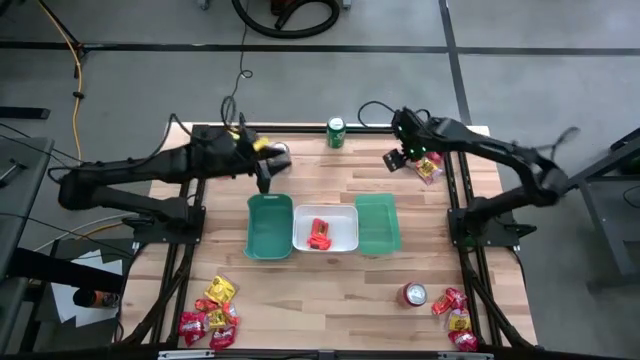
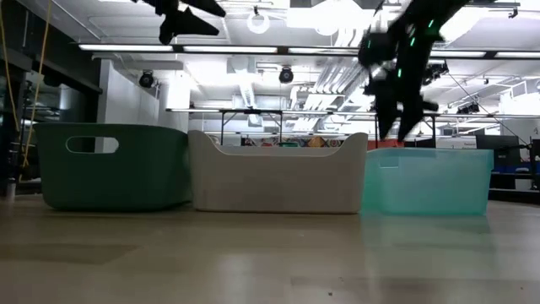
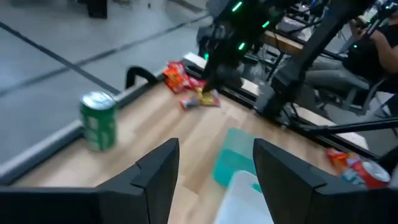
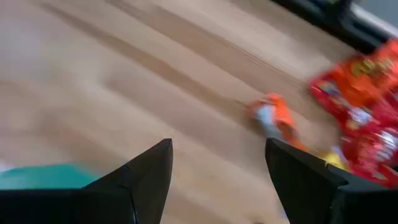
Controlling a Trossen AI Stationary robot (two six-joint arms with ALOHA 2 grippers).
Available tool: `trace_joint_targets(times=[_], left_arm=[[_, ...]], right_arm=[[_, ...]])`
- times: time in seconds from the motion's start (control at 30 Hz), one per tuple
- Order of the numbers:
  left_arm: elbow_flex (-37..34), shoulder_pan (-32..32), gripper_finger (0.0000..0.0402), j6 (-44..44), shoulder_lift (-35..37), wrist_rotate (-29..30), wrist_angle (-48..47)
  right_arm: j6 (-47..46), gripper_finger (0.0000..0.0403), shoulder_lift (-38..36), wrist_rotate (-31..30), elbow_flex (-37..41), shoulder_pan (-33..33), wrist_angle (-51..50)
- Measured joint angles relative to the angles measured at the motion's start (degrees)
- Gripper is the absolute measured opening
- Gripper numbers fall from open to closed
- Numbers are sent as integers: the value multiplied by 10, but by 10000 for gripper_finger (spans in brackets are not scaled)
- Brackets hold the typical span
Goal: Sort candy
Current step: Put the orange chocolate into the white bin
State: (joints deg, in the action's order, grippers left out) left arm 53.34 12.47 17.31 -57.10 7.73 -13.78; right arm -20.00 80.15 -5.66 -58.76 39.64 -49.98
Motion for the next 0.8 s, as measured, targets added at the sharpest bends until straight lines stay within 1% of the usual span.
trace_joint_targets(times=[0.13, 0.23, 0.33, 0.47, 0.53, 0.6, 0.63, 0.7, 0.73, 0.8], left_arm=[[-2, 60, 193, -60, 9, -50, 0], [-2, 103, 193, -95, 9, -70, 6], [-2, 147, 193, -116, 8, -96, 16], [-2, 199, 193, -129, 7, -152, 30], [-2, 217, 193, -129, 7, -170, 40], [-2, 232, 193, -129, 7, -185, 46], [-2, 237, 193, -130, 7, -193, 50], [-2, 243, 193, -129, 7, -199, 65], [-2, 245, 193, -130, 7, -203, 75], [-2, 249, 193, -130, 8, -212, 99]], right_arm=[[34, 252, 84, 2, 0, 62, 1], [23, 252, 131, 1, 0, 87, 1], [20, 252, 167, -5, 0, 95, 23], [20, 252, 202, -10, 0, 94, 46], [21, 251, 217, -26, 0, 95, 51], [23, 241, 223, -29, -2, 94, 51], [24, 228, 224, -26, -3, 94, 50], [22, 182, 221, -18, -2, 88, 45], [21, 150, 215, -20, -1, 84, 39], [30, 70, 192, -23, 2, 72, 16]])
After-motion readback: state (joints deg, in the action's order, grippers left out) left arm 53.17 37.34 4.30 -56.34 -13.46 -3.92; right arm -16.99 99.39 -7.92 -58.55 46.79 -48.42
